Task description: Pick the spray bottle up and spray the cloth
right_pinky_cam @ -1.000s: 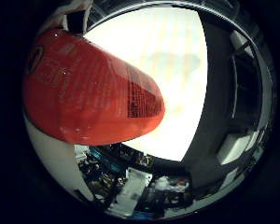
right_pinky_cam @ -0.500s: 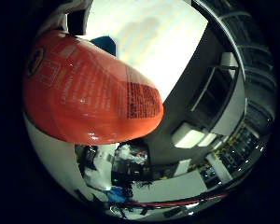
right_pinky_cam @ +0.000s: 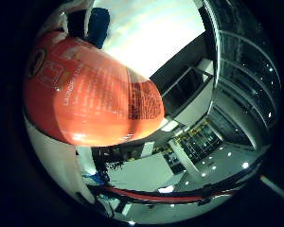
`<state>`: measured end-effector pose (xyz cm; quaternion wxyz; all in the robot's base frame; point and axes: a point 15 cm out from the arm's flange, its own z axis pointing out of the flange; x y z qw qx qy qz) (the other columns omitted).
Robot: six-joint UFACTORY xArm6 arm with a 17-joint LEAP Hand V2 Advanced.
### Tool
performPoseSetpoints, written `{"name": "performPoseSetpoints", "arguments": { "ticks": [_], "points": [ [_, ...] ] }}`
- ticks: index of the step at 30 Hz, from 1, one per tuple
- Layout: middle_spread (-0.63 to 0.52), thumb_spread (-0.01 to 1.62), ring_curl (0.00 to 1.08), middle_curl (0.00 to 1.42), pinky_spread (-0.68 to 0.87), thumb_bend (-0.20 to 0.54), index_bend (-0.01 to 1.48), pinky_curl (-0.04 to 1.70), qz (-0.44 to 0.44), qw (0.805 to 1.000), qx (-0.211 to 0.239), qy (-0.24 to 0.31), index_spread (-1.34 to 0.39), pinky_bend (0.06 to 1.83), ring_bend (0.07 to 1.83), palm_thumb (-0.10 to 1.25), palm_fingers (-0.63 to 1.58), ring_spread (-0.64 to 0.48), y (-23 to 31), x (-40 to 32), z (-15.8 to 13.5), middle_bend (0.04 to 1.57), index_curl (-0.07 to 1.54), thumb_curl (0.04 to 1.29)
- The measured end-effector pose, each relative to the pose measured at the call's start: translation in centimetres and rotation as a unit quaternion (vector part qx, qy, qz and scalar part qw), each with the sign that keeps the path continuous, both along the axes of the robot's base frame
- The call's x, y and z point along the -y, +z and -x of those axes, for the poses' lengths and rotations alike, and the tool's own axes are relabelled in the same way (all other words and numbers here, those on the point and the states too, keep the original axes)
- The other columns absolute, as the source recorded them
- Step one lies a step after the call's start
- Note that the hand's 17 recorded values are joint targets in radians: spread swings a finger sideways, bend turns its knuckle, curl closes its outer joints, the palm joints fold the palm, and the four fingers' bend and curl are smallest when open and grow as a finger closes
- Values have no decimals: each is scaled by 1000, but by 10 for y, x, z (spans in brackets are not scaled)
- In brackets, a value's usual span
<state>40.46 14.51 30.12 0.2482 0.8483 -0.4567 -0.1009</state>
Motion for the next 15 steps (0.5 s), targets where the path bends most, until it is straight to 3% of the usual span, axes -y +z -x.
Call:
{"name": "performPoseSetpoints", "arguments": {
  "ticks": [15],
  "points": [
    [-87,729,568,585,-206,-18,1109,1250,46,999,11,20,-212,1029,1481,1009,1201,-155,-30,-33,1,1364,758,898]
  ]
}}
